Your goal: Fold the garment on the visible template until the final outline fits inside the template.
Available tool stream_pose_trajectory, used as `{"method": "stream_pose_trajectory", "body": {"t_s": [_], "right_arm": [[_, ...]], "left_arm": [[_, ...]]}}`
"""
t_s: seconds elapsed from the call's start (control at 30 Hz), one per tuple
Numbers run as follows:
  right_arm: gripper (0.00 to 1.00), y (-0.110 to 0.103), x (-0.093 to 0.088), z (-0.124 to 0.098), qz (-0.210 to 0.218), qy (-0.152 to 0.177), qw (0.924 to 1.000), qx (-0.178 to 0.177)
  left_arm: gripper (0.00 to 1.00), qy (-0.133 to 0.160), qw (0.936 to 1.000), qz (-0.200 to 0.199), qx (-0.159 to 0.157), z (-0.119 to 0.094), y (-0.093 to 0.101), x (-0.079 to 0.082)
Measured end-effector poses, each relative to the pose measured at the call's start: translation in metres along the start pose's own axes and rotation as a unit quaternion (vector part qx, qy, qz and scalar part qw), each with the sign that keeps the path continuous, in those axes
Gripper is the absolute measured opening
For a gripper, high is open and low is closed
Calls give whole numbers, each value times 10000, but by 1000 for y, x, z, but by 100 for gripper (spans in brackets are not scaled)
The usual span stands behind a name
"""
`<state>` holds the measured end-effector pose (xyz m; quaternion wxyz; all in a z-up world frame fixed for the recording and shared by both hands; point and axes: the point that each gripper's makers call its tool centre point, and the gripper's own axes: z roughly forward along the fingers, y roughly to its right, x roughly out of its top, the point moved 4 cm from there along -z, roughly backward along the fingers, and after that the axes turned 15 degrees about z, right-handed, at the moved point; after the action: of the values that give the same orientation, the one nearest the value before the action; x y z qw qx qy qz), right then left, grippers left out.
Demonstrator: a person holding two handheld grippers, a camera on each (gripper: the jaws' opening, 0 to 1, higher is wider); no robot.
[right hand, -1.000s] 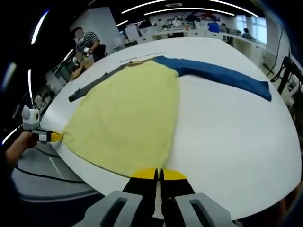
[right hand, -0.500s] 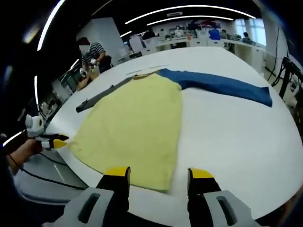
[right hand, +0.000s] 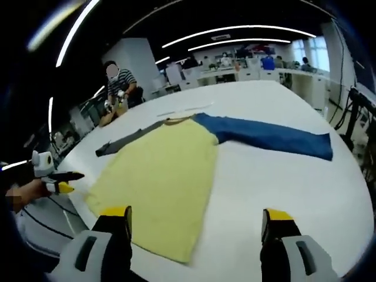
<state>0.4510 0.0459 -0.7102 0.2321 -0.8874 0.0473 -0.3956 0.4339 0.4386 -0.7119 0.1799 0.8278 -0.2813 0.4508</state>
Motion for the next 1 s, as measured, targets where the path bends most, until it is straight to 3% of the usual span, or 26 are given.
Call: {"method": "stream_pose_trajectory", "body": {"t_s": [0.13, 0.43, 0.5, 1.0], "right_arm": [[99, 14, 16, -2, -36, 132, 9998, -110], [99, 45, 47, -4, 31, 281, 9991, -303], [99, 47, 57, -5, 382, 465, 9979, -226], [95, 101, 104, -2, 526, 651, 9936, -759]], "left_arm": [[84, 356, 9992, 122, -123, -1, 2, 12], [99, 586, 9972, 430, -195, 0, 3, 26], [99, 631, 9967, 470, -210, 1, 2, 28], [99, 987, 9903, 893, -390, 4, 5, 43]]}}
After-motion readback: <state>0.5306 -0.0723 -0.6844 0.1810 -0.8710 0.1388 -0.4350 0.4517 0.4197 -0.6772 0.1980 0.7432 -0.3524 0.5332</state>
